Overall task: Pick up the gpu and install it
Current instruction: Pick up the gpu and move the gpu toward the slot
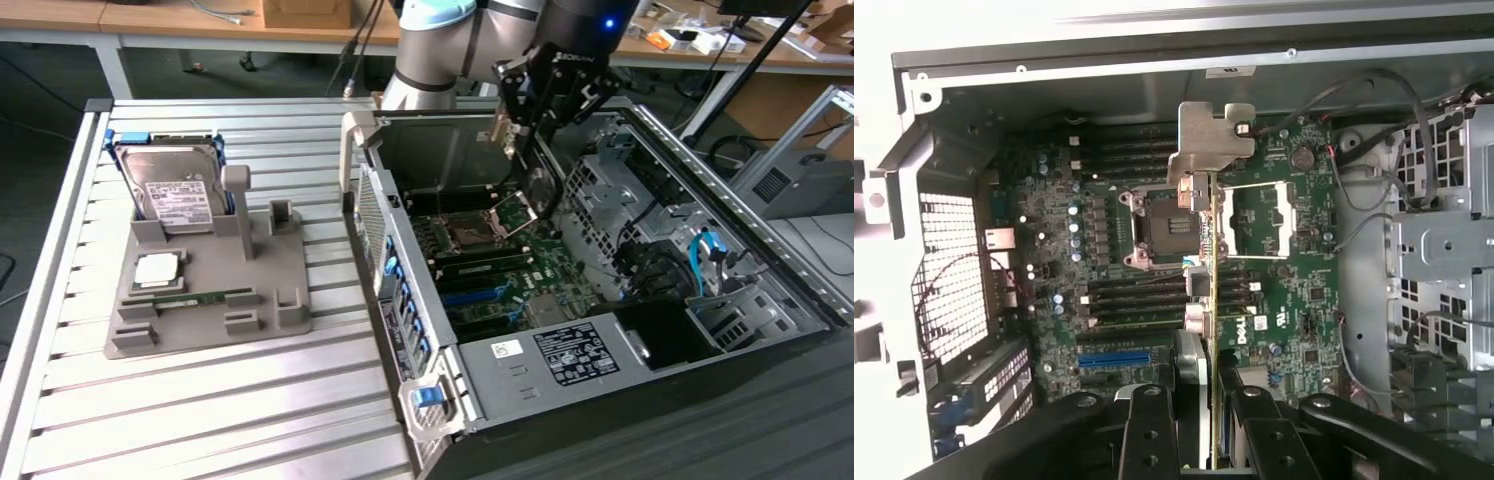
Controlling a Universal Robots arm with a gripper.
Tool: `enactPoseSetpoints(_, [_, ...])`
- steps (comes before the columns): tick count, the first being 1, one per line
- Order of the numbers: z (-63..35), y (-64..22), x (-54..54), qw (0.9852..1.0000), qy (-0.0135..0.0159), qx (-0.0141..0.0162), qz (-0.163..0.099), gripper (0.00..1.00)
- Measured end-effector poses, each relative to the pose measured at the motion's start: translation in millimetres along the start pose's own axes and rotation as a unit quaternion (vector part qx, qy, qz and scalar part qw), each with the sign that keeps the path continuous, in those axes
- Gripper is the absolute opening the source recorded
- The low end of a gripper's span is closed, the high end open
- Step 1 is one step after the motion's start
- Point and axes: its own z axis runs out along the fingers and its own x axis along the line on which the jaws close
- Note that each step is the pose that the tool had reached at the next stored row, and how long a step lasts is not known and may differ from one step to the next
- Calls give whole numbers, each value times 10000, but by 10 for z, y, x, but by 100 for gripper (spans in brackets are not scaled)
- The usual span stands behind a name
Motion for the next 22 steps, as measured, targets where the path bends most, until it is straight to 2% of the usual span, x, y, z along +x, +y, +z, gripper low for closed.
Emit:
enactPoseSetpoints(10, [56,4,-127,10000,1,0,0,27])
enactPoseSetpoints(22, [101,5,-229,10000,1,1,0,27])
